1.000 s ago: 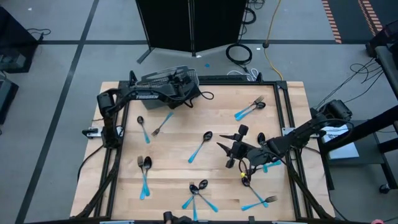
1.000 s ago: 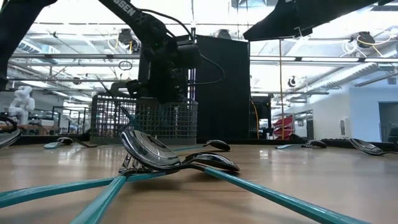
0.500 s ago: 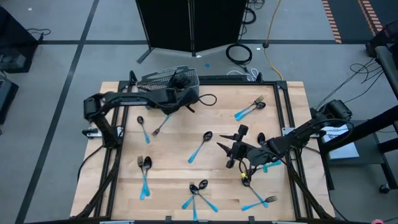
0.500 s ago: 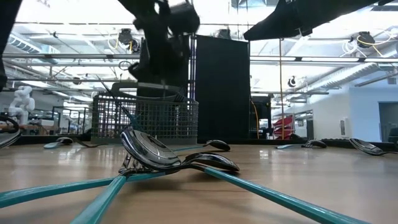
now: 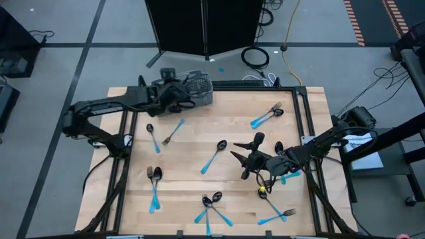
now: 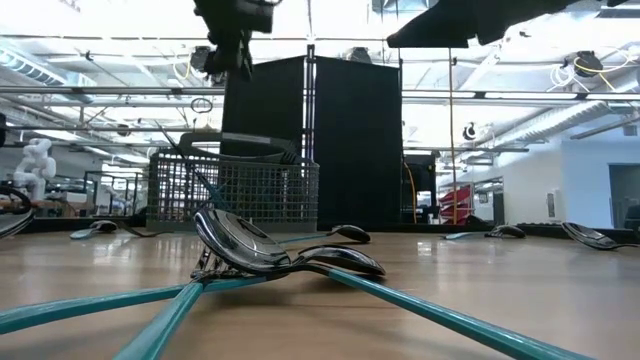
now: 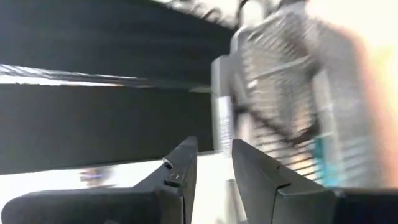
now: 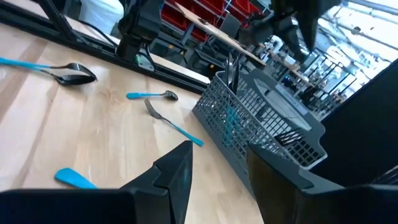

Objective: Sort silverware
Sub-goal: Put the blue fork into the silverware basket

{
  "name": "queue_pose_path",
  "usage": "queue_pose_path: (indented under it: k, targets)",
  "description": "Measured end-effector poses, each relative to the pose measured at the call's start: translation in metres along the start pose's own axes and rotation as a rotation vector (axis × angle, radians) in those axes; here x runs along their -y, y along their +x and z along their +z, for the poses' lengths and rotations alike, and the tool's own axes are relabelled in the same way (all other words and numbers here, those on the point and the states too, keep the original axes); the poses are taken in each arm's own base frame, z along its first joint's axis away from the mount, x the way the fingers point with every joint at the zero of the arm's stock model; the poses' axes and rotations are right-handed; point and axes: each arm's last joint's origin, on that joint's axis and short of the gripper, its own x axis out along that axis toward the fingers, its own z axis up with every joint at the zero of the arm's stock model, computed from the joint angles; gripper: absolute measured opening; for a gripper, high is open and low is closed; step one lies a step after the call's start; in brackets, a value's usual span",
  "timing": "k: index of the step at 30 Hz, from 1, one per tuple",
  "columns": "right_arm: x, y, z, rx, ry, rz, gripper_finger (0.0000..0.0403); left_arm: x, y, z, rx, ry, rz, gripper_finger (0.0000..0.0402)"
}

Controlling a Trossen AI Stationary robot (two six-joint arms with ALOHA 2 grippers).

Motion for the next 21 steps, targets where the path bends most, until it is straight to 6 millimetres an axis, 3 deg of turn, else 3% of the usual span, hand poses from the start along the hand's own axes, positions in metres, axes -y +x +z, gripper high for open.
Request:
queue_pose_path:
  k: [3,6,10,13,16,21]
  targets:
    - [0.000,0.000,0.000,0.000,-0.024,-0.002,0.0144,-0.002,-0.017,-0.007,0.128,-0.235,-0.191,0.0100]
    - [0.000,0.000,0.001,0.005,-0.039,-0.003,0.0144,0.002,-0.034,-0.010,0.255,-0.479,-0.515,0.0100]
    - [0.001,0.001,0.001,0.007,-0.054,-0.007,0.0144,0.030,-0.048,-0.008,0.226,-0.686,-0.939,0.0100]
    - [0.002,0.001,0.001,0.007,-0.055,-0.010,0.0144,0.063,-0.061,-0.012,0.093,-0.630,-1.134,0.0100]
    - [0.002,0.001,0.001,0.007,-0.061,-0.010,0.0144,0.097,-0.073,-0.020,0.005,-0.491,-1.201,0.0100]
    - [0.002,0.001,0.003,0.018,-0.052,-0.014,0.0144,0.143,-0.098,-0.014,0.119,-0.403,-1.285,0.0100]
